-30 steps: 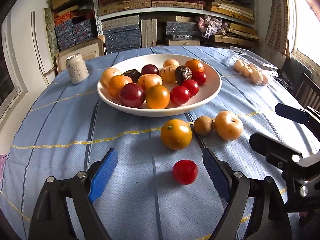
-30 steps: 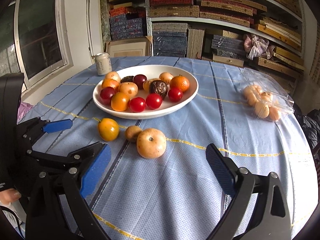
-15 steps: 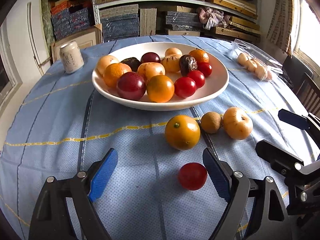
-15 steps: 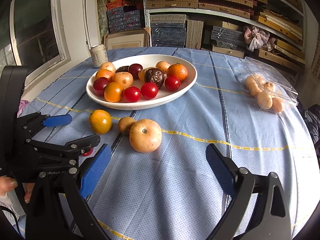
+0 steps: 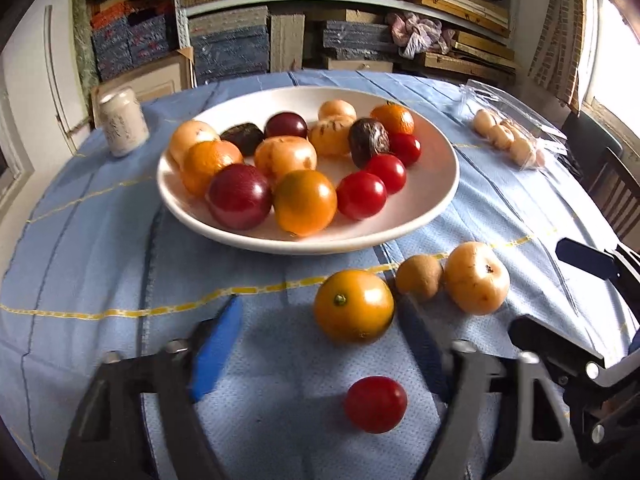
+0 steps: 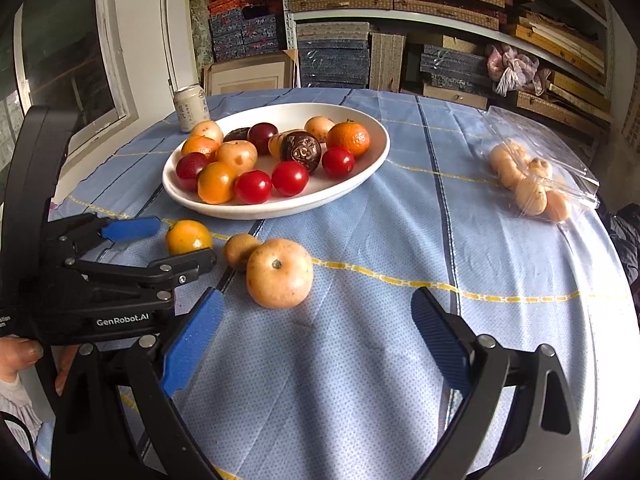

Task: Organize fruits
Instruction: 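Grasp a yellow-orange tangerine with the left tool while the right tool grasps a pale speckled apple, then place the tangerine on the plate with the left tool while the right tool places the apple there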

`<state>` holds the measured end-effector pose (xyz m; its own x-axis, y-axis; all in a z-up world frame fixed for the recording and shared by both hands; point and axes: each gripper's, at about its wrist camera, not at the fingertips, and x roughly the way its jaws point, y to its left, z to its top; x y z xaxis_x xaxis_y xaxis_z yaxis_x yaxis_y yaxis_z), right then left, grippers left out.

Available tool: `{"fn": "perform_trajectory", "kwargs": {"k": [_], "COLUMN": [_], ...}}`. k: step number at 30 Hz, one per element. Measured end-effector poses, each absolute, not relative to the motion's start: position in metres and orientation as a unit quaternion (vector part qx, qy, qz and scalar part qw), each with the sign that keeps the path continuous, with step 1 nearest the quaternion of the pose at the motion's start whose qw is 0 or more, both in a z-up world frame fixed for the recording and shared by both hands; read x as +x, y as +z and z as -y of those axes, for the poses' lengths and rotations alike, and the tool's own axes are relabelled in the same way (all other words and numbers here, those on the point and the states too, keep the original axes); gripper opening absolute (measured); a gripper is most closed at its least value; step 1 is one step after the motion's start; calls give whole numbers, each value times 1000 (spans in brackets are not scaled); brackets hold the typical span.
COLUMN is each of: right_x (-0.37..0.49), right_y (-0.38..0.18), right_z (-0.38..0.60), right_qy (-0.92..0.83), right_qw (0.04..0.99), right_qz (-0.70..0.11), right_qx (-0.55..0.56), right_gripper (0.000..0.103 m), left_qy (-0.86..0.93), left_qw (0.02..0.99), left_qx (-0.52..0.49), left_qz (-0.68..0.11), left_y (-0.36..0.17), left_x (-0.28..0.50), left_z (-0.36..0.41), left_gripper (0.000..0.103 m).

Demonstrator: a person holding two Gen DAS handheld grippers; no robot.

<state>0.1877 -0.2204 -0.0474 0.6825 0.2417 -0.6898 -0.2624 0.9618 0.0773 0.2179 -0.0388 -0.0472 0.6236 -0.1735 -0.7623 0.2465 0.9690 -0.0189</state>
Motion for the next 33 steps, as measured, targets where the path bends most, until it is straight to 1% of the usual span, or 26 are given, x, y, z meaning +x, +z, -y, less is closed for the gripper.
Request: {"fn": "perform_trajectory", "kwargs": {"k": [1, 3, 5, 6, 8, 9, 10, 12, 14, 15, 16, 17, 18, 22, 26, 30, 33], "right_x": [190, 193, 199, 202, 206, 209, 212, 217, 221, 222, 226, 228, 229, 227, 219, 205, 203], "right_y": [-48, -49, -51, -51, -53, -54, -56, -58, -60, -61, -64, -65, -64, -64, -59, -38, -18], "right_z": [220, 218, 216, 215, 212, 210, 208, 206, 206, 205, 204, 205, 206, 205, 213, 225, 229], "right_qy": [139, 142, 145, 146, 152, 155, 159, 164, 168, 170, 175, 180, 184, 193, 198, 191, 183], "right_qw": [916, 914, 912, 911, 908, 906, 903, 899, 896, 893, 888, 885, 886, 884, 885, 899, 911], "right_qz": [-376, -380, -384, -385, -390, -394, -399, -405, -411, -416, -426, -430, -426, -425, -419, -390, -364], "right_qx": [-15, -13, -12, -13, -11, -11, -10, -4, 4, 5, 7, 15, 23, 28, 46, 63, 63], "right_gripper": [87, 85, 82, 80, 77, 73, 72, 72, 69, 61, 52, 49, 42, 41, 41, 41, 41], "left_qy": [-118, -117, -117, -116, -116, -117, -118, -121, -123, -123, -124, -124, -124, -129, -132, -128, -111], "left_qw": [899, 898, 899, 900, 900, 900, 900, 900, 899, 899, 899, 899, 899, 900, 909, 919, 925], "left_qx": [39, 32, 31, 33, 42, 45, 46, 45, 43, 42, 42, 41, 41, 37, 39, 31, 36], "left_qz": [-420, -422, -422, -419, -417, -417, -417, -417, -418, -418, -418, -418, -418, -416, -392, -371, -361], "left_y": [-48, -48, -48, -48, -48, -48, -48, -48, -48, -48, -48, -48, -48, -46, -32, -13, 2], "left_x": [219, 220, 220, 219, 217, 216, 215, 215, 215, 215, 215, 215, 214, 212, 200, 193, 201], "left_z": [38, 35, 34, 34, 35, 35, 35, 35, 34, 34, 34, 33, 33, 32, 30, 23, 16], "left_gripper": [62, 50, 46, 40, 39, 39, 39, 39, 39, 39, 39, 39, 39, 39, 39, 39, 39]}}
